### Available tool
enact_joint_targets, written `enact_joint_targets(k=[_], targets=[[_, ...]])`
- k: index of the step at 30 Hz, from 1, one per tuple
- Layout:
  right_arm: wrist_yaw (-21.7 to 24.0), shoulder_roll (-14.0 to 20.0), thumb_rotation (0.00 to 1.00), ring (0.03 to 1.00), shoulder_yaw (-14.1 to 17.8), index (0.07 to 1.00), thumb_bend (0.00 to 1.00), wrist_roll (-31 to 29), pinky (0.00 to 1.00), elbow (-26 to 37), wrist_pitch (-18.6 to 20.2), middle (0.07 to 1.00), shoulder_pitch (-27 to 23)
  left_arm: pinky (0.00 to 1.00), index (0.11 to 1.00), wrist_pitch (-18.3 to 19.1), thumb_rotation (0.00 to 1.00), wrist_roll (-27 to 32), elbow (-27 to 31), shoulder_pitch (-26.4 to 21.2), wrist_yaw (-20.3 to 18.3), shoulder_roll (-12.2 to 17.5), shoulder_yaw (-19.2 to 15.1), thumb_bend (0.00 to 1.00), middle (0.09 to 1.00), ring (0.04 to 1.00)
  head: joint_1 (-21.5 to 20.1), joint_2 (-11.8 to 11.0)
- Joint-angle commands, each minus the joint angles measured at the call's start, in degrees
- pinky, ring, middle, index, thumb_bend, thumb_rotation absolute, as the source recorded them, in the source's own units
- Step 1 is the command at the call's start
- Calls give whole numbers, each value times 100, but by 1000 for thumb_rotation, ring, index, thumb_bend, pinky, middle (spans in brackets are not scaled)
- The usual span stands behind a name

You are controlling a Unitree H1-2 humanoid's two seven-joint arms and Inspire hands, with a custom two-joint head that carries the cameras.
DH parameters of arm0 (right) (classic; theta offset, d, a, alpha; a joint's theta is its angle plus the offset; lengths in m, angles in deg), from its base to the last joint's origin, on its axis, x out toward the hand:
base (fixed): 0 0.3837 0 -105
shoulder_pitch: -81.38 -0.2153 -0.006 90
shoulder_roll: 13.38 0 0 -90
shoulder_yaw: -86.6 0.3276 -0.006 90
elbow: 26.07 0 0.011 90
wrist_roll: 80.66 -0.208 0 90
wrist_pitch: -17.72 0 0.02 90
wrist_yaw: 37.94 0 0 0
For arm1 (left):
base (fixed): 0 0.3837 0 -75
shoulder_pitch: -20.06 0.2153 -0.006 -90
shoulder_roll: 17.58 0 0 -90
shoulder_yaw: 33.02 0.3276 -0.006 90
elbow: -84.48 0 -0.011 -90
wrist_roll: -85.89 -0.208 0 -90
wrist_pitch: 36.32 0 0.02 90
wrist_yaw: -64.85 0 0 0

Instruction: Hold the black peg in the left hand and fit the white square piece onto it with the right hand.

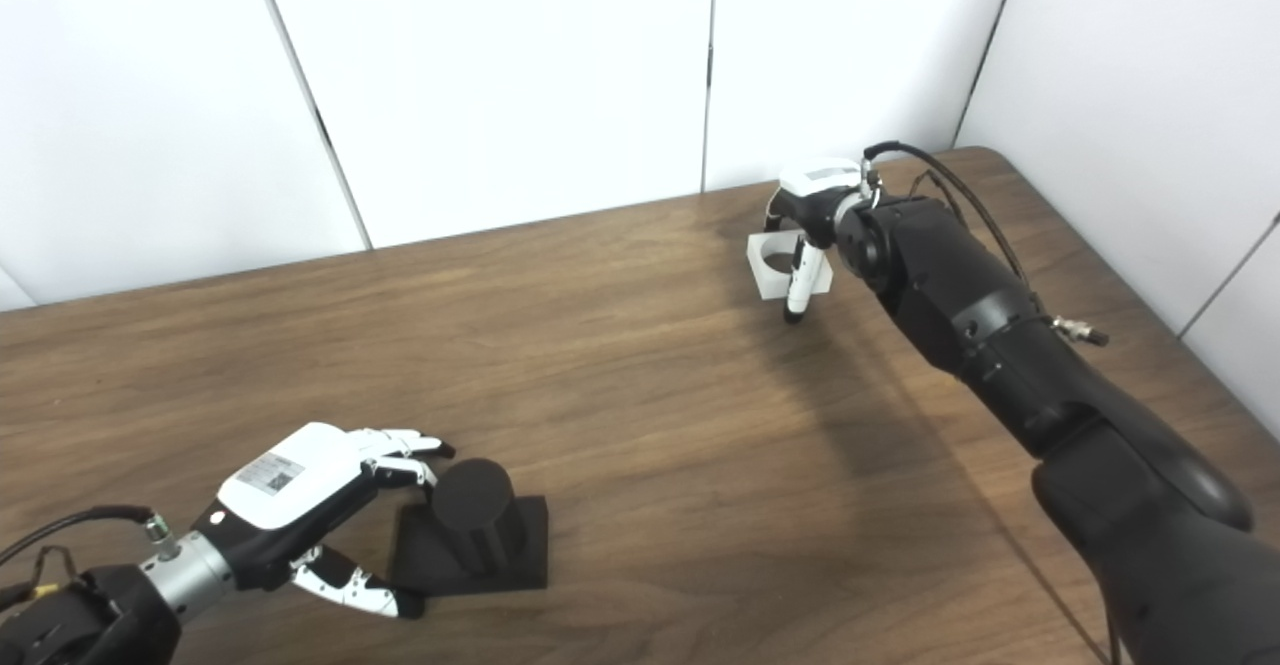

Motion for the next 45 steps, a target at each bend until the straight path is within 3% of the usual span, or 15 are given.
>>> enact_joint_targets(k=[1,7,10,11,12,15,27,33,38,45], targets=[[-14,232,160,887,-9,728,808,136,732,-85,102,887,-104,821,489,-73,58,-190,-122,249,-543,231,177,524,873,874,-5,10],[-92,281,169,873,10,725,812,161,746,-130,145,877,-30,823,489,-57,58,-190,-117,244,-564,231,184,524,874,875,-10,16],[-212,298,153,844,45,627,793,152,751,-147,133,839,26,824,489,-51,58,-181,-96,237,-591,232,183,524,874,877,-2,37],[-221,320,148,841,22,547,633,170,757,-164,103,835,38,822,489,-37,58,-180,-88,237,-605,227,179,524,874,876,-7,47],[-221,335,146,828,2,520,576,182,740,-175,84,823,43,823,490,-28,58,-179,-83,237,-614,222,174,524,876,877,-7,47],[-191,365,145,817,-39,494,522,207,718,-164,100,808,67,822,490,-26,58,-156,-76,238,-625,205,159,524,877,876,-4,58],[-345,407,142,819,-6,489,516,103,726,-111,-16,790,155,830,490,67,58,-155,-28,212,-731,162,141,524,882,885,52,108],[-582,352,138,829,191,483,519,-141,753,59,-143,804,240,832,490,125,58,-155,-45,186,-748,123,140,524,885,887,175,175],[-641,326,128,826,469,479,520,-485,762,494,-310,782,370,841,491,265,59,-156,11,156,-816,58,142,524,888,894,525,297],[-337,387,124,831,773,481,518,-902,753,1626,-385,777,609,856,492,395,63,-197,-172,-15,-929,-107,193,524,905,903,1087,489]])
